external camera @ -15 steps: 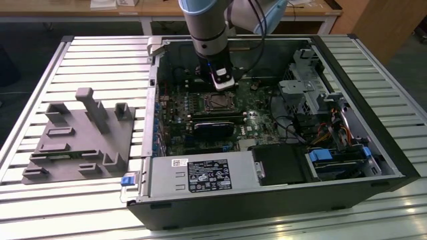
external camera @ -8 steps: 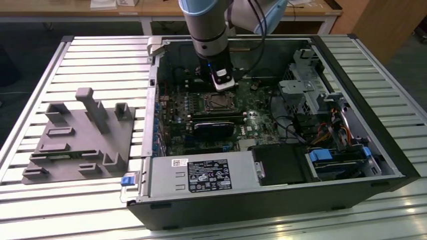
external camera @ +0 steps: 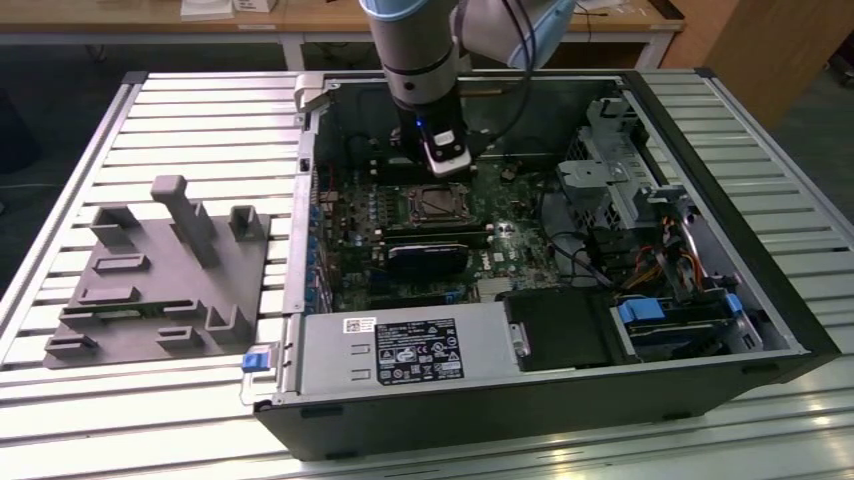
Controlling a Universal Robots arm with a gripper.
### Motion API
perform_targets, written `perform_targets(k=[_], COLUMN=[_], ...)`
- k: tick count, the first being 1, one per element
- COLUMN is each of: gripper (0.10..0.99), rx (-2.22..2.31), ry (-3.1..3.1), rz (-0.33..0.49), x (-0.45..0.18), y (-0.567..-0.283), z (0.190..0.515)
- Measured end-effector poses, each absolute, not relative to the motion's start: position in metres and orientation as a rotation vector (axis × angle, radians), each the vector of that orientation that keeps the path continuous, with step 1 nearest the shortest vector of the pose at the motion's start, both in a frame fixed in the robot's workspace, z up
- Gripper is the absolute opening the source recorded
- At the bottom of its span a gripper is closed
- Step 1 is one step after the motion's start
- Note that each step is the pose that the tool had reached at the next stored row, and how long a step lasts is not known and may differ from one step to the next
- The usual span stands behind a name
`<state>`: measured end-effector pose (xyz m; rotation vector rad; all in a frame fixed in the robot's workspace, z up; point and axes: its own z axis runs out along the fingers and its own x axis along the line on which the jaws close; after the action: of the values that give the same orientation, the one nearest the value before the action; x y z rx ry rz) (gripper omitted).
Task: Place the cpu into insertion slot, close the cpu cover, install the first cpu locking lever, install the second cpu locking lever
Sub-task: 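Install the first cpu locking lever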
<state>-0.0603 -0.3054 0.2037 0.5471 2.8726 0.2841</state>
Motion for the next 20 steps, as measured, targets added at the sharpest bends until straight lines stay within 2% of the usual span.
perform_targets(k=[5, 12, 20], gripper=[0.106, 0.106, 0.106], rx=[0.547, 0.547, 0.561], ry=[2.873, 2.874, 2.938], rz=[0.284, 0.282, 0.210], x=[-0.060, -0.060, -0.054], y=[-0.305, -0.305, -0.305], z=[0.216, 0.217, 0.216])
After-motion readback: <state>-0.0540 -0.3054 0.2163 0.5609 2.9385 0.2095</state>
